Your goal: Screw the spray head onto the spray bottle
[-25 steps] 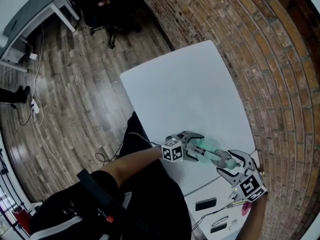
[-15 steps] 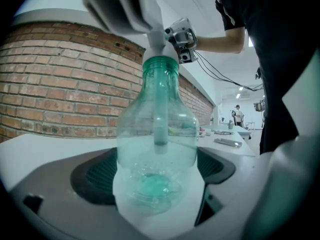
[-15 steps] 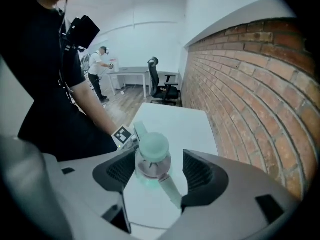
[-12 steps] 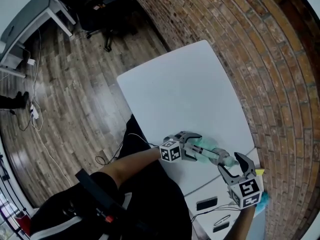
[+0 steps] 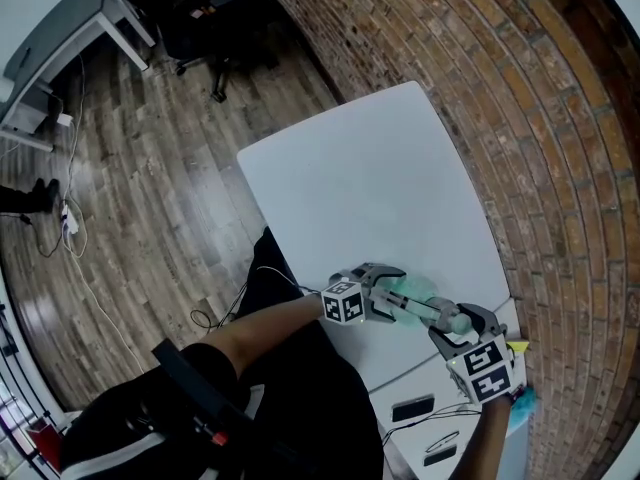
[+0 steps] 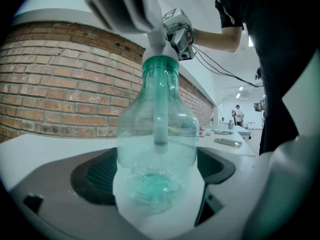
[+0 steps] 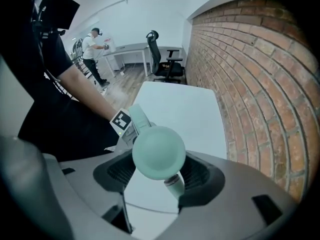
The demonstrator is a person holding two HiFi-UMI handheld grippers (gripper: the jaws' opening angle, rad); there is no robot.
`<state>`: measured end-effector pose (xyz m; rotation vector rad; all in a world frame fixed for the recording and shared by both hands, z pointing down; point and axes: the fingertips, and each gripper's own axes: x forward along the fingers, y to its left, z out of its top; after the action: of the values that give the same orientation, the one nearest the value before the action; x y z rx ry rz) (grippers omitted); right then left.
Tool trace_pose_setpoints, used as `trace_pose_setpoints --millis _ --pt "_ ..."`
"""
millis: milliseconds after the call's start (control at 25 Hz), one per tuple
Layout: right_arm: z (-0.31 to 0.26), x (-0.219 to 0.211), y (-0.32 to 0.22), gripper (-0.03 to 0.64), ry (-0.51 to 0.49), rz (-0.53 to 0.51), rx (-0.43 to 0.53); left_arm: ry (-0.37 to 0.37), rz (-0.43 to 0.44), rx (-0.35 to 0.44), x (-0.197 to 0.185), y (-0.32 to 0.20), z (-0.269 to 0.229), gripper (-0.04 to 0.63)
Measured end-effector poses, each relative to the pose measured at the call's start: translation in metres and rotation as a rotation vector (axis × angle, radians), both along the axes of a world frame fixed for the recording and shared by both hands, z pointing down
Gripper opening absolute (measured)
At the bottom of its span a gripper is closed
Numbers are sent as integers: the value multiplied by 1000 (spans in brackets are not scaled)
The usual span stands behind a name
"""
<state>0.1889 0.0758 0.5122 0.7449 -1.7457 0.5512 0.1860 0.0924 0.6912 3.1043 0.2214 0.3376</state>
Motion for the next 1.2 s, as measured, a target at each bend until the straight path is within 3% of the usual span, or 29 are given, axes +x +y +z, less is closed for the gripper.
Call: trace_pose_setpoints --millis 320,720,920,1200 --pt "-1 -2 2 276 -8 -246 11 7 -1 5 0 0 0 494" --pt "4 -2 9 278 62 -750 4 2 -5 4 1 -1 0 494" --pt "5 0 13 278 101 -850 -11 -11 -13 5 2 2 0 494" --pt "5 -1 12 278 120 -878 23 -4 -8 76 0 -3 -12 492"
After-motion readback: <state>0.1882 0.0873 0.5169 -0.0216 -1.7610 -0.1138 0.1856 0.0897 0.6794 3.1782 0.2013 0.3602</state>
